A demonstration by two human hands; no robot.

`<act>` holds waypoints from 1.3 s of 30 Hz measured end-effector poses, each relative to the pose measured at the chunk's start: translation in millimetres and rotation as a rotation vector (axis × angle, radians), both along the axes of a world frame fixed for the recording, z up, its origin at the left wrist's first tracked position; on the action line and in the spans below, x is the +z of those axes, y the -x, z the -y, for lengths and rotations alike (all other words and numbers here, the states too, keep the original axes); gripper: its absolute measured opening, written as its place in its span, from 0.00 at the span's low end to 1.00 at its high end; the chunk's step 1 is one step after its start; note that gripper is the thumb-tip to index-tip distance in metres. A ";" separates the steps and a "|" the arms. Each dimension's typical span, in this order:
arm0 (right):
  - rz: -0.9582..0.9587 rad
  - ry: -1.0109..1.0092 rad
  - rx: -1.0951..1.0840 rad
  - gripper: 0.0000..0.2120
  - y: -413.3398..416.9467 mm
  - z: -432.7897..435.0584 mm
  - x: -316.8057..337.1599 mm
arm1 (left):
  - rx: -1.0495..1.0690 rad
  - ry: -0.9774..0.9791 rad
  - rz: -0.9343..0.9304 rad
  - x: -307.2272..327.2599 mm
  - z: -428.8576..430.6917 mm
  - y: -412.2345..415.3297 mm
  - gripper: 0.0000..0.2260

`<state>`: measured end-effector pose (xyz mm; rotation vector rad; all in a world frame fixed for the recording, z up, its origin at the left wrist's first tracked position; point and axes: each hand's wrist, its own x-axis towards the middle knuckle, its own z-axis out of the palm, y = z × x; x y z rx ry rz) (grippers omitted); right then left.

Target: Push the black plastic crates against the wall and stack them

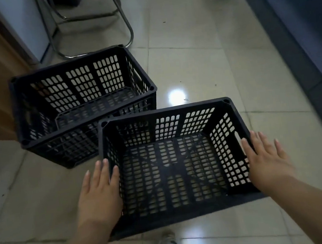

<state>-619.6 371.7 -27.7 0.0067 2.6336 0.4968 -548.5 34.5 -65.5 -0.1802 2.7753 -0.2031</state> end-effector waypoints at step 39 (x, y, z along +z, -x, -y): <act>0.096 -0.053 0.178 0.33 -10.0 58.7 -5.4 | 0.083 0.238 -0.013 11.8 102.8 -94.5 0.33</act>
